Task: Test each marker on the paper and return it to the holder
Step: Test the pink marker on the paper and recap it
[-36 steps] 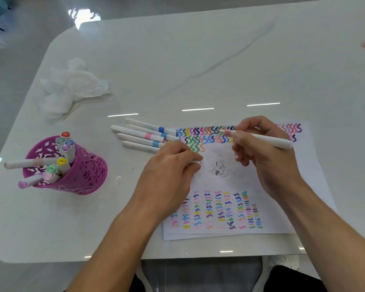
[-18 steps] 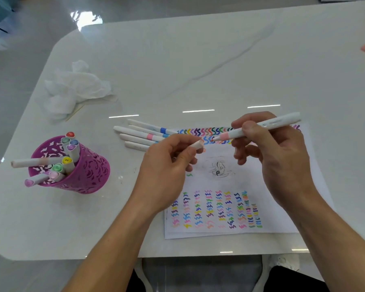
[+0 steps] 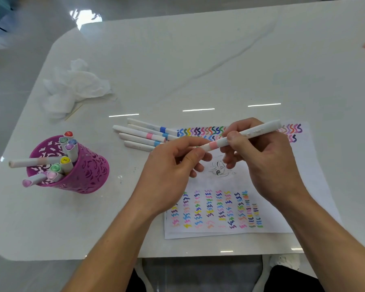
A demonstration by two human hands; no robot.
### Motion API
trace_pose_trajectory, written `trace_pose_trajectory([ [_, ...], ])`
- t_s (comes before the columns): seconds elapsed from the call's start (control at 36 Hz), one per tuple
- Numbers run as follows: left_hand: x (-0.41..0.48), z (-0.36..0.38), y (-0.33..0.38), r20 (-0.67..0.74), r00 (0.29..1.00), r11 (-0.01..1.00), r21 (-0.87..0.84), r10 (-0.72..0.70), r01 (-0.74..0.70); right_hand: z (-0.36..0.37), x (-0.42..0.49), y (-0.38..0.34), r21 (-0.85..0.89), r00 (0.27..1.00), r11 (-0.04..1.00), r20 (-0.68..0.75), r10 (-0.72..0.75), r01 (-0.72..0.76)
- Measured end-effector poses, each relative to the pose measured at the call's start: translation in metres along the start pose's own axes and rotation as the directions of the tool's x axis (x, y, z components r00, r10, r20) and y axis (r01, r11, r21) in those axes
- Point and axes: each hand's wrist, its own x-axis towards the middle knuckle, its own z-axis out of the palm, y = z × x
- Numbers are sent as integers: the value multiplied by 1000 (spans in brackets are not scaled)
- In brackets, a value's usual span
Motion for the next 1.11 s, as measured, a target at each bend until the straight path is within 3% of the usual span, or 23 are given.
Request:
trace_pose_trajectory([
  [0.36,-1,0,2,-84,996,994,-105,-28,19,3,-5,-1,181,996,981,64,56,-66],
  [0.53,-2,-6,10,-129,992,994,-111,7,-21,7,-6,4,302,983,939,123,134,-166],
  [0.61,-4,-15,15,-189,981,993,-96,45,-64,8,-7,8,260,979,947,128,161,-190],
  [0.72,-6,-31,19,-342,938,974,-183,66,-135,10,-7,15,205,974,953,56,219,-226],
  [0.94,-17,-44,23,-426,888,976,-48,173,-213,11,1,15,239,972,942,28,234,-234],
  [1.11,-32,-65,28,-595,718,926,137,361,-352,10,4,18,96,983,979,-14,183,-181],
])
